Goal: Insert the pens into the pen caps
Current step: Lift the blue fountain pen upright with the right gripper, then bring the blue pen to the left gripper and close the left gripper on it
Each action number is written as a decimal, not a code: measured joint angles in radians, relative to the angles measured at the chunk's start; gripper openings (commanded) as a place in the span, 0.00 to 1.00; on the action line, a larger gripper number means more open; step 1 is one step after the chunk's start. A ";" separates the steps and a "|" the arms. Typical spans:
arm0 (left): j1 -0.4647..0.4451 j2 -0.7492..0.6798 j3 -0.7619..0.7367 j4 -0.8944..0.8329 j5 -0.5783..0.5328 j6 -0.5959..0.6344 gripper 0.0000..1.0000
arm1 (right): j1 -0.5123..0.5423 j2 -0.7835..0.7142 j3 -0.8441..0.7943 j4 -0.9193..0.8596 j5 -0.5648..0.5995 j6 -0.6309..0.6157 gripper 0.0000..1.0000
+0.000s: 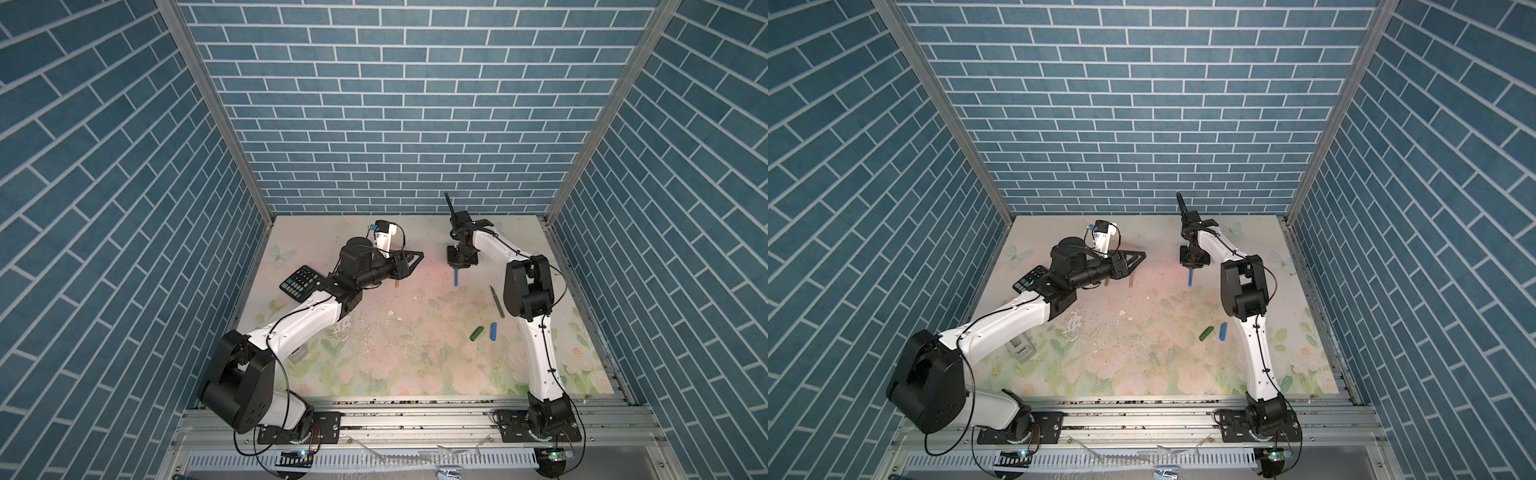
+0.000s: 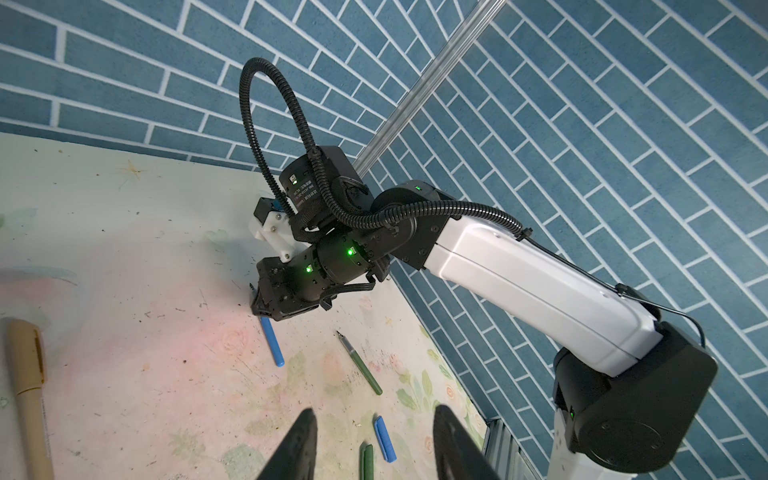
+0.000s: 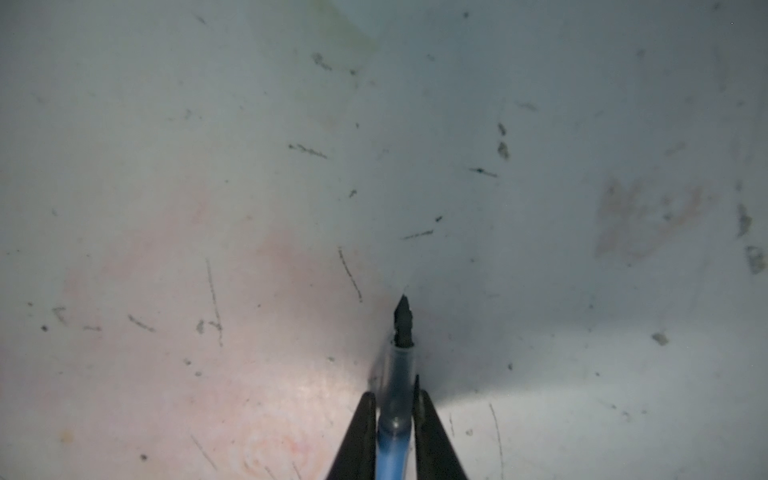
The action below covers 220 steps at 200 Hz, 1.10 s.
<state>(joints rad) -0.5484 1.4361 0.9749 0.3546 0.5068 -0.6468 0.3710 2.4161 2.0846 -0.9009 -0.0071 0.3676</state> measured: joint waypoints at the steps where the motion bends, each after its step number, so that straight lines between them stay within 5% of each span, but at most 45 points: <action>1: 0.000 0.000 0.000 0.000 -0.001 0.000 0.47 | 0.000 0.000 0.000 0.000 0.000 0.000 0.15; 65: 0.000 0.000 -0.002 0.000 -0.012 0.008 0.47 | -0.008 -0.003 -0.010 0.027 -0.020 0.002 0.10; 99: 0.000 0.000 -0.005 0.009 -0.012 0.009 0.48 | -0.010 -0.081 -0.142 0.122 -0.047 0.014 0.09; 139: 0.000 0.000 -0.046 0.081 -0.003 0.005 0.49 | -0.009 -0.324 -0.404 0.298 -0.103 0.062 0.08; 220: 0.000 0.018 -0.066 0.226 0.080 -0.004 0.68 | 0.085 -0.861 -0.820 0.671 -0.121 0.130 0.07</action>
<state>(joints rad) -0.5488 1.4544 0.9085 0.5804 0.5873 -0.6510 0.4557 1.5555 1.2644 -0.2302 -0.1276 0.4976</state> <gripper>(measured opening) 0.673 0.126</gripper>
